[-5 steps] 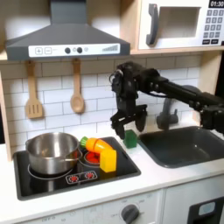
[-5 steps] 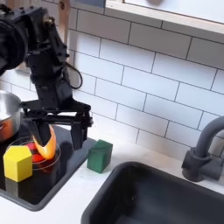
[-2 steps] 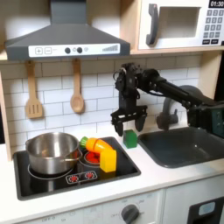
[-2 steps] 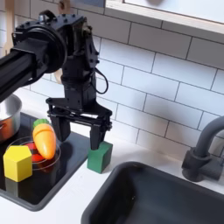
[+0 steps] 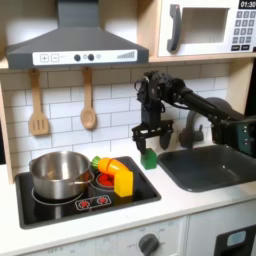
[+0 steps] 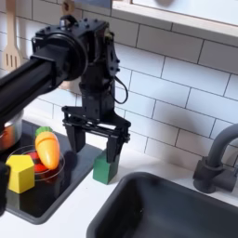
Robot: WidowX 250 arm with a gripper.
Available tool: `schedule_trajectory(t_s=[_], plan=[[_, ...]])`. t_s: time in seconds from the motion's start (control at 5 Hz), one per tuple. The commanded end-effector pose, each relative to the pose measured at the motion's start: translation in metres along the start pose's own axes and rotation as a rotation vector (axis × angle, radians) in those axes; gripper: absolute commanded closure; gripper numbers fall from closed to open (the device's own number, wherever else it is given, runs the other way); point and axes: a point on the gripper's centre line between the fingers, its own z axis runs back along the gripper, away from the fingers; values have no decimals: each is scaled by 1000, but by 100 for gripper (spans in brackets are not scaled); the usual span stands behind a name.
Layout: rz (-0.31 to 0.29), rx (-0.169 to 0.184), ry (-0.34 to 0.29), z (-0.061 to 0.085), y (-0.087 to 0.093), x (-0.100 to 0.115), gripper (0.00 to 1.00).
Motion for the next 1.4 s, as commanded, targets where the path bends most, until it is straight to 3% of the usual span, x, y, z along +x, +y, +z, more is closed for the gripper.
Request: schedule_trajectory(t_s=[0.0, 0.4, 0.8, 1.2], plan=[[27, 9, 28, -5, -4, 9, 0], [67, 63, 65, -16, 3, 17, 0], [58, 50, 87, -25, 1, 17, 0], [45, 53, 82, -24, -1, 17, 0]])
